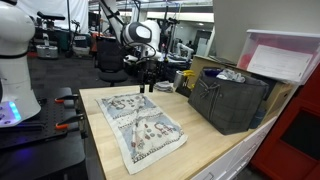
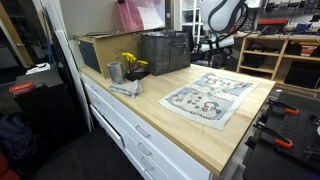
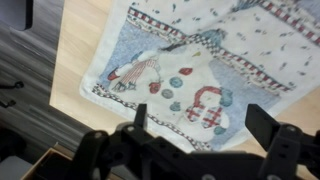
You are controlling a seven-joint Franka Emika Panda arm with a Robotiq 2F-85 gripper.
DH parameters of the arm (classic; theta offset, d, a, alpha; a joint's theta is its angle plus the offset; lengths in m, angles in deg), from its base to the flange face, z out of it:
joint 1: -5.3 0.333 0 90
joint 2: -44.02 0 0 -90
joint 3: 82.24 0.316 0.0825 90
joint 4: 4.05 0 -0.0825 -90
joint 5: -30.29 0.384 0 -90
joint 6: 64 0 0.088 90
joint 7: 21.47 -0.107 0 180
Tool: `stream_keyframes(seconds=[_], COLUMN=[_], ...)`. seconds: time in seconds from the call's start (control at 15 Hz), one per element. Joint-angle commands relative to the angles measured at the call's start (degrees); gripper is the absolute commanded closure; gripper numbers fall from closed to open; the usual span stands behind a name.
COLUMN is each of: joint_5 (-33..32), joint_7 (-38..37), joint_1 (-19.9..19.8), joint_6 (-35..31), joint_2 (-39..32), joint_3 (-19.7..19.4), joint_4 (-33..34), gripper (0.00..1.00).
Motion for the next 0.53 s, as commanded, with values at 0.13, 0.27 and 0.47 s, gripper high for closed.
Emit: stream_keyframes(seconds=[0.13,0.27,0.47], joint_5=[0.1,0.0,1.6], joint_7=[14.7,20.0,29.2], joint_1=[-17.7,-21.3,-24.9], joint_6=[12.8,14.0,14.3], joint_2=[1.7,1.9,2.7], joint_3=[22.5,27.7,32.9], joint_4=[9.5,10.4,10.3], gripper=[0.00,0.00,0.00])
